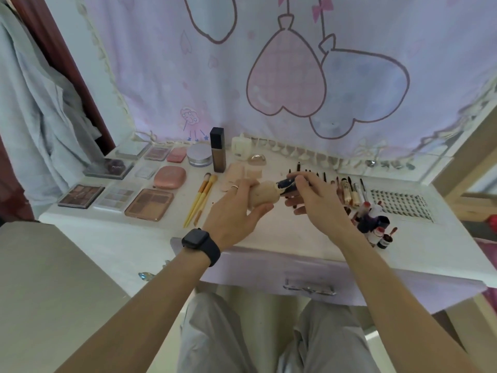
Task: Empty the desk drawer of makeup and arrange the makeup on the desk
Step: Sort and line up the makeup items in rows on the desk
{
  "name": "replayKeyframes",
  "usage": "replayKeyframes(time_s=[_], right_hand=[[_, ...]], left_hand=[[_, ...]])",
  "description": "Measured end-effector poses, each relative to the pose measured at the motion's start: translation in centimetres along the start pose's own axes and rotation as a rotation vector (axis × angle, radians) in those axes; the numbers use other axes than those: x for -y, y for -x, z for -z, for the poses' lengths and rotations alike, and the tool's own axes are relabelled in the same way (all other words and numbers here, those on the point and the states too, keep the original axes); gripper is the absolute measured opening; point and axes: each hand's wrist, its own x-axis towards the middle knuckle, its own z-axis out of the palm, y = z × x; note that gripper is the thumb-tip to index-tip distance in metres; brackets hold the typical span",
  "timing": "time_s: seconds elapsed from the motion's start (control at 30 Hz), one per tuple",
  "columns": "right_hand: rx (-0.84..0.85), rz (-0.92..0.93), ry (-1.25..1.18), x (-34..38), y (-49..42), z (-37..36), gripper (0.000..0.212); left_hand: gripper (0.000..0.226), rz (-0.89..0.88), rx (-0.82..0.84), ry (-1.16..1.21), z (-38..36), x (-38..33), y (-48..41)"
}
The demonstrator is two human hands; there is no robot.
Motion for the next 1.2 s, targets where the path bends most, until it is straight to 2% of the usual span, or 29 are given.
replayKeyframes(time_s=[0.1,0.23,0.33,0.47,0.6,0.67,0.73,0.8,0.87,0.93,1.0,1.1,1.13,1.2], right_hand=[[0.045,-0.045,0.039,0.0,0.0,0.8,0.036],[0.076,-0.024,0.271,0.4,-0.3,1.4,0.065],[0.068,-0.016,0.302,0.6,-0.7,1.5,0.071],[0.019,0.044,0.299,0.9,-0.3,1.2,0.06],[0.13,0.138,0.317,1.0,0.7,0.9,0.035],[0.227,0.143,0.277,0.7,0.8,1.3,0.015],[0.26,0.099,0.212,0.7,0.8,1.7,0.014],[0.225,0.034,0.186,1.1,0.6,1.9,0.017],[0.199,0.008,0.28,1.4,0.4,1.9,0.04],[0.201,0.022,0.355,1.4,0.2,1.8,0.05],[0.218,0.041,0.334,1.3,-0.2,2.0,0.041],[0.296,0.075,0.221,1.3,-0.6,2.7,0.007],[0.306,0.081,0.2,1.4,-0.7,2.9,0.014],[0.285,0.067,0.227,1.8,-0.9,3.0,0.014]], left_hand=[[0.053,-0.018,0.001,-0.007,0.3,-0.3,0.4],[0.055,-0.097,0.024,-0.108,0.7,-1.2,0.7],[0.058,-0.111,0.017,-0.06,1.1,-2.0,0.8],[0.058,-0.099,0.012,-0.027,1.1,-2.4,0.8],[0.048,0.138,-0.138,0.394,0.4,-2.6,0.6],[0.045,0.217,-0.163,0.486,0.3,-2.3,0.4],[0.045,0.229,-0.146,0.469,0.4,-2.1,0.5],[0.046,0.218,-0.139,0.453,0.6,-2.1,0.6],[0.048,0.204,-0.134,0.449,0.7,-2.5,0.6],[0.047,0.19,-0.126,0.444,0.7,-2.8,0.6],[0.046,0.203,-0.123,0.474,0.7,-3.0,0.5],[0.04,0.283,-0.113,0.604,0.7,-2.7,0.3],[0.037,0.315,-0.104,0.646,0.7,-2.6,0.2],[0.034,0.372,-0.1,0.722,0.8,-2.3,0.1]])
